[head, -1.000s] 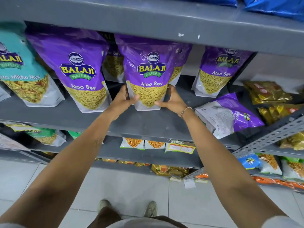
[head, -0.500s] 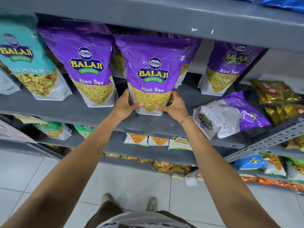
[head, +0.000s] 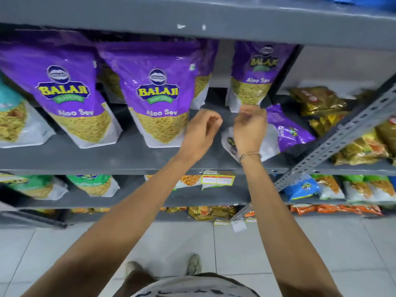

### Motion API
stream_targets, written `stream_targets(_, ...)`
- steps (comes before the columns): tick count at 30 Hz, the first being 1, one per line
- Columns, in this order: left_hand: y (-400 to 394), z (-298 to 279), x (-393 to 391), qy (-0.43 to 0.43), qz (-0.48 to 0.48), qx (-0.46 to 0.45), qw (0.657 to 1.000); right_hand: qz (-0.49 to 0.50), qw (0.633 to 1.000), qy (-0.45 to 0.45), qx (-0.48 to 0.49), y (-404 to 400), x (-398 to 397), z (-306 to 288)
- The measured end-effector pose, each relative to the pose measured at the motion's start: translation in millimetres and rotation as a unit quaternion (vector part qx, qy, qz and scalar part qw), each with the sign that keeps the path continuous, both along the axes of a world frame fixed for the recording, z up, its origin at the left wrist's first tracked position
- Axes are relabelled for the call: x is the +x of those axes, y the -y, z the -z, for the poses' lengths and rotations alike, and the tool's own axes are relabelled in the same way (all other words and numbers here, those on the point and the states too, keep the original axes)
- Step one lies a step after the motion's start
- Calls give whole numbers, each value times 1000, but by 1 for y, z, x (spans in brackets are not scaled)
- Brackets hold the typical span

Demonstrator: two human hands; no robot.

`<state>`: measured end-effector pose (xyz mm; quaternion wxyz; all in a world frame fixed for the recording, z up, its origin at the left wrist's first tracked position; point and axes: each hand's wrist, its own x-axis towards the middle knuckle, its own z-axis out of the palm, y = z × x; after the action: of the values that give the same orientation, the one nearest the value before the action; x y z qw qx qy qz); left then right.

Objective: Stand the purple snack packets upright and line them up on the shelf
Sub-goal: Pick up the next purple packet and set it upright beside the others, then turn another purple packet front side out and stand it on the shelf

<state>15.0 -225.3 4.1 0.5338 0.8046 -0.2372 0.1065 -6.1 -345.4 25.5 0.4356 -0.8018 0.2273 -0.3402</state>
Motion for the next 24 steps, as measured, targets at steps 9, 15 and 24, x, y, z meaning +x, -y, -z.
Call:
stream_targets(9,71,10,41,-362,64,212,906,90,889,-298,336,68,-28,42)
stream_targets(15,69,22,48,-346,88,171,918,25,862,-104,495,64,-26,47)
stream_targets(24,30,35,40,-276,134,95,947,116,872,-21,475,35,-21,43)
